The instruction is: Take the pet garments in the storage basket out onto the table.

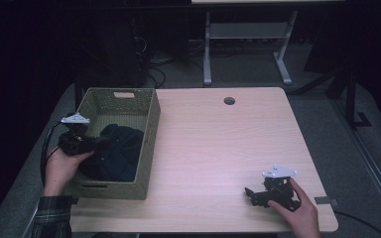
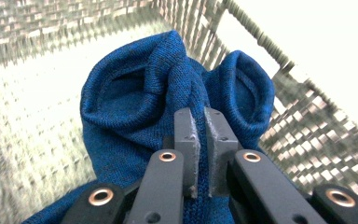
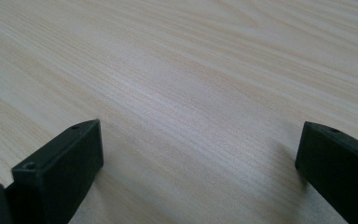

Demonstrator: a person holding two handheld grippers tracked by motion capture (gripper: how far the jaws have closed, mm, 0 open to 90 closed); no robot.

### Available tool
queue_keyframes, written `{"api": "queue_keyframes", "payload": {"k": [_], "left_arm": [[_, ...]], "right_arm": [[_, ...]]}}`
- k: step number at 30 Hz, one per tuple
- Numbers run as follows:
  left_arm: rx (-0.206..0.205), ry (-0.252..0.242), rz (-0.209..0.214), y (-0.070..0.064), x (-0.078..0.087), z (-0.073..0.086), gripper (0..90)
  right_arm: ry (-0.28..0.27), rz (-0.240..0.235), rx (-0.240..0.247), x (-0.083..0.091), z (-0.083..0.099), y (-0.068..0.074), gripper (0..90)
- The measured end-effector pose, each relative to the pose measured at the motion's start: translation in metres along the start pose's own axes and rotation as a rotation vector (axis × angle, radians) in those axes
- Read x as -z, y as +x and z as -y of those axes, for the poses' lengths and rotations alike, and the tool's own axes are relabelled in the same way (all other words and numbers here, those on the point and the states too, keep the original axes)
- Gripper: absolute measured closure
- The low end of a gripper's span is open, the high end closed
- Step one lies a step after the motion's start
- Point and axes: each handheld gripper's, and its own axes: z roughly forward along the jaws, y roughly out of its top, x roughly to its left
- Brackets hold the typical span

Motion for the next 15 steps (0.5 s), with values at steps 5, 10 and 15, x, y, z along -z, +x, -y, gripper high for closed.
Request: {"api": "queue_keyframes", "payload": {"k": [5,10,15], "left_arm": [[0.018,-0.103,0.03,-0.002,0.01,-0.003,85.4],[0.029,-0.203,0.054,-0.004,0.023,-0.01,85.6],[0.023,-0.271,0.072,-0.006,0.031,-0.02,85.6]], "right_arm": [[0.0,0.0,0.0,0.0,0.0,0.0,0.4],[0.0,-0.001,0.0,0.0,0.0,0.0,0.4],[-0.001,0.0,0.0,0.0,0.0,0.0,0.4]]}}
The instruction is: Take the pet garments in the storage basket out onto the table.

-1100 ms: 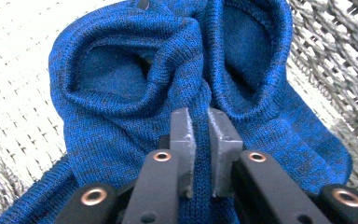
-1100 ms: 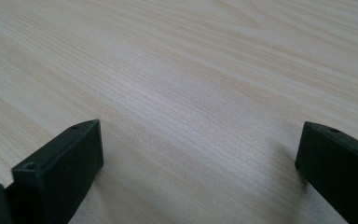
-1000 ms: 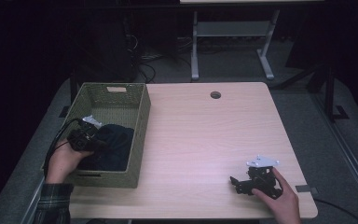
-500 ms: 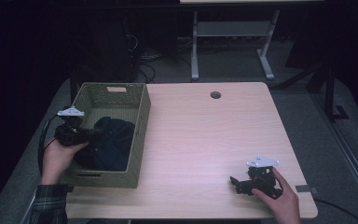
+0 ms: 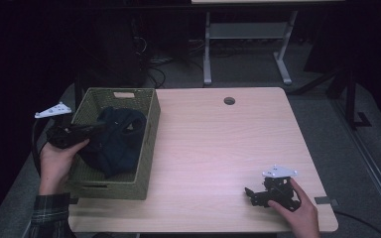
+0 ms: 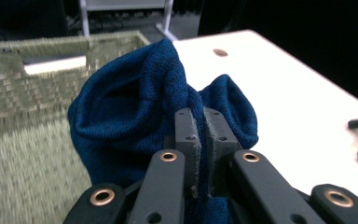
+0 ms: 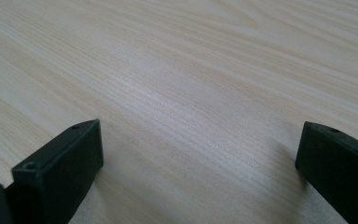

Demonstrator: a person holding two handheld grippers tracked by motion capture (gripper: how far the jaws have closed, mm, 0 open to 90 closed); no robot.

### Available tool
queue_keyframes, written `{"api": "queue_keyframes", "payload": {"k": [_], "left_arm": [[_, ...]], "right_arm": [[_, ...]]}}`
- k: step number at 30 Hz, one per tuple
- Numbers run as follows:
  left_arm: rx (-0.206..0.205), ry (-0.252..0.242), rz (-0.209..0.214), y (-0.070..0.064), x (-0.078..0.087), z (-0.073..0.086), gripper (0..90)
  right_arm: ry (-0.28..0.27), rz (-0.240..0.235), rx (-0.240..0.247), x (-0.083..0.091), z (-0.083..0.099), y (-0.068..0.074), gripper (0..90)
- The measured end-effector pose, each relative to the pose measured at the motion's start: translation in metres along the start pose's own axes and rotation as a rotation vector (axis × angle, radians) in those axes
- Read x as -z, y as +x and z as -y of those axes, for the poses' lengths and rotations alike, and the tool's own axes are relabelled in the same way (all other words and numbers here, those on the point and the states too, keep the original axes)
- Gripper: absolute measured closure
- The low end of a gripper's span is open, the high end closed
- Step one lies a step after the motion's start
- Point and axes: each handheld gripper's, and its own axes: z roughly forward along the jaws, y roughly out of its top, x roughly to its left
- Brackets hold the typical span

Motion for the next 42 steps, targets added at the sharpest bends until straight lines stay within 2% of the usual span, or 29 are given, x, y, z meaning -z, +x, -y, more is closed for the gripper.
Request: {"api": "queue_keyframes", "payload": {"k": [11,21,29,42], "left_arm": [[-0.012,-0.107,0.034,-0.007,0.012,-0.025,85.8],[-0.047,-0.167,0.067,-0.019,0.016,-0.054,85.7],[-0.071,-0.204,0.116,-0.033,0.009,-0.075,85.7],[-0.109,-0.228,0.191,-0.058,-0.011,-0.098,85.7]], "right_arm": [[0.001,0.0,0.002,0.0,0.0,0.0,0.4],[0.001,0.0,0.002,0.0,0.0,0.0,0.5],[0.001,0.0,0.002,0.0,0.0,0.0,0.5],[0.001,-0.001,0.002,0.0,0.0,0.0,0.5]]}}
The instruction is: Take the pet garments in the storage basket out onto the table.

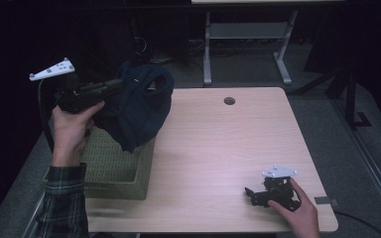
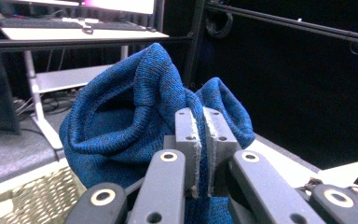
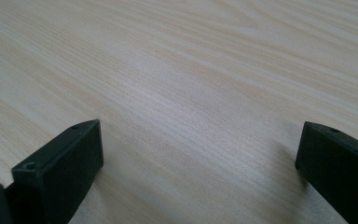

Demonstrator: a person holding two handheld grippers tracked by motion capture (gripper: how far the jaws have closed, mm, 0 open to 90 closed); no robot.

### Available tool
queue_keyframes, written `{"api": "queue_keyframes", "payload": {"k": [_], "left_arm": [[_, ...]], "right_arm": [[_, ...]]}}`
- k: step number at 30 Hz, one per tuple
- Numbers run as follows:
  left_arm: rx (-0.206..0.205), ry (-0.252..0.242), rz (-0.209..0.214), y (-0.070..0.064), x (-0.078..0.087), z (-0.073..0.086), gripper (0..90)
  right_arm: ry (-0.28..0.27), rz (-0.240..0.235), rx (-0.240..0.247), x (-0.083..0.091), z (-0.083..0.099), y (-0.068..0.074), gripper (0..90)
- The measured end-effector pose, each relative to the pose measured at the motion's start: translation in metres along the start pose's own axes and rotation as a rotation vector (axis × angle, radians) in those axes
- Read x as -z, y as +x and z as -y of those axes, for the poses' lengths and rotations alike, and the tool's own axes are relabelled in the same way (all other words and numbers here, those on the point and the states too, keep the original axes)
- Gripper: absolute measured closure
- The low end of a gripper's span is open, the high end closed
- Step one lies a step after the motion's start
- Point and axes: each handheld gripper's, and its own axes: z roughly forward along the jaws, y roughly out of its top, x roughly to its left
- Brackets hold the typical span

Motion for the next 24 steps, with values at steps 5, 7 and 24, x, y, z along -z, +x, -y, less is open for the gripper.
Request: {"api": "queue_keyframes", "payload": {"k": [5,7,24], "left_arm": [[-0.003,-0.005,0.029,-0.007,-0.012,-0.006,85.7],[-0.008,-0.006,0.042,-0.01,-0.018,-0.008,85.6],[-0.034,0.003,0.143,-0.038,-0.067,-0.018,85.7]], "right_arm": [[0.001,0.0,0.001,0.0,0.0,0.0,0.5],[0.001,0.0,0.0,0.0,0.0,0.0,0.5],[0.001,0.0,0.0,0.0,0.0,0.0,0.5]]}}
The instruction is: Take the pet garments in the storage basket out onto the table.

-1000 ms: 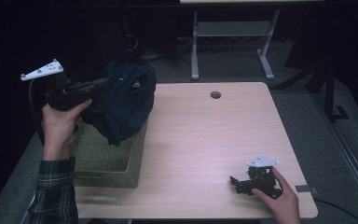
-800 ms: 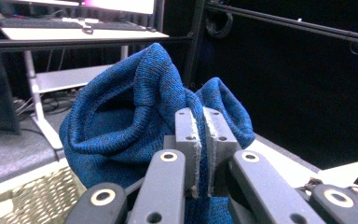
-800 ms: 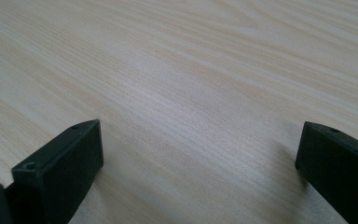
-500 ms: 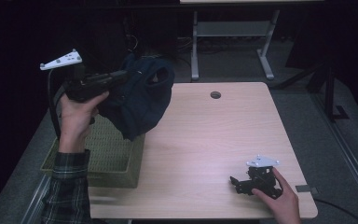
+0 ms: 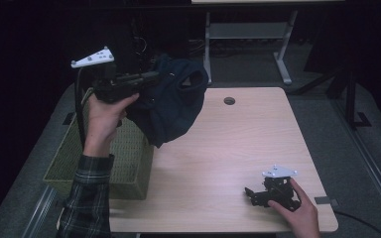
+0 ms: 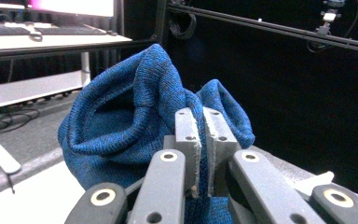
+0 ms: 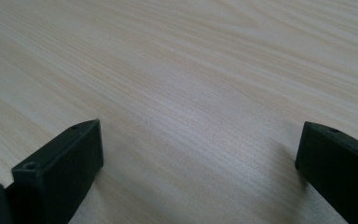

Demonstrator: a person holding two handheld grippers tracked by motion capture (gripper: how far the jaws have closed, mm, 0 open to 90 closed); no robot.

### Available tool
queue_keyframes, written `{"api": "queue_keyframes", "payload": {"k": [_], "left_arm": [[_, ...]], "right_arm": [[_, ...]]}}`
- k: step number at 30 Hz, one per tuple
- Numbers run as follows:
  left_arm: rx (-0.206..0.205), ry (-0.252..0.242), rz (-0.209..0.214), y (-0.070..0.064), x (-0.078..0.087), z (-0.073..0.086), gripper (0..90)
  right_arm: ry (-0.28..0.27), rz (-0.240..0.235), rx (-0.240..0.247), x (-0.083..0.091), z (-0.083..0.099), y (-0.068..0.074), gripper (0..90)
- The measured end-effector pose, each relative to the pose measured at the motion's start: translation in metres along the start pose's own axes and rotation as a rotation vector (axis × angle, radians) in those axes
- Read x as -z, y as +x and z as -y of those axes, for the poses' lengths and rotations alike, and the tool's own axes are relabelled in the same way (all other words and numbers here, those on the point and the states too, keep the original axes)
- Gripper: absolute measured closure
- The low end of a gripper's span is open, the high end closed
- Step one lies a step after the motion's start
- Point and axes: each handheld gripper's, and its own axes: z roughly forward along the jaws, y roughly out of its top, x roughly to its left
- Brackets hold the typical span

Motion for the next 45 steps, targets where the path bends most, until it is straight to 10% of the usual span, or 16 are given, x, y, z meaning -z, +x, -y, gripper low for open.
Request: {"api": "queue_keyframes", "payload": {"k": [26,45], "left_arm": [[-0.013,0.088,0.161,-0.024,-0.119,0.048,85.7],[-0.004,0.181,0.185,-0.027,-0.175,0.105,85.6]], "right_arm": [[-0.002,0.0,-0.001,0.0,0.0,0.0,0.5],[-0.003,-0.001,0.0,0.0,0.0,0.0,0.5]]}}
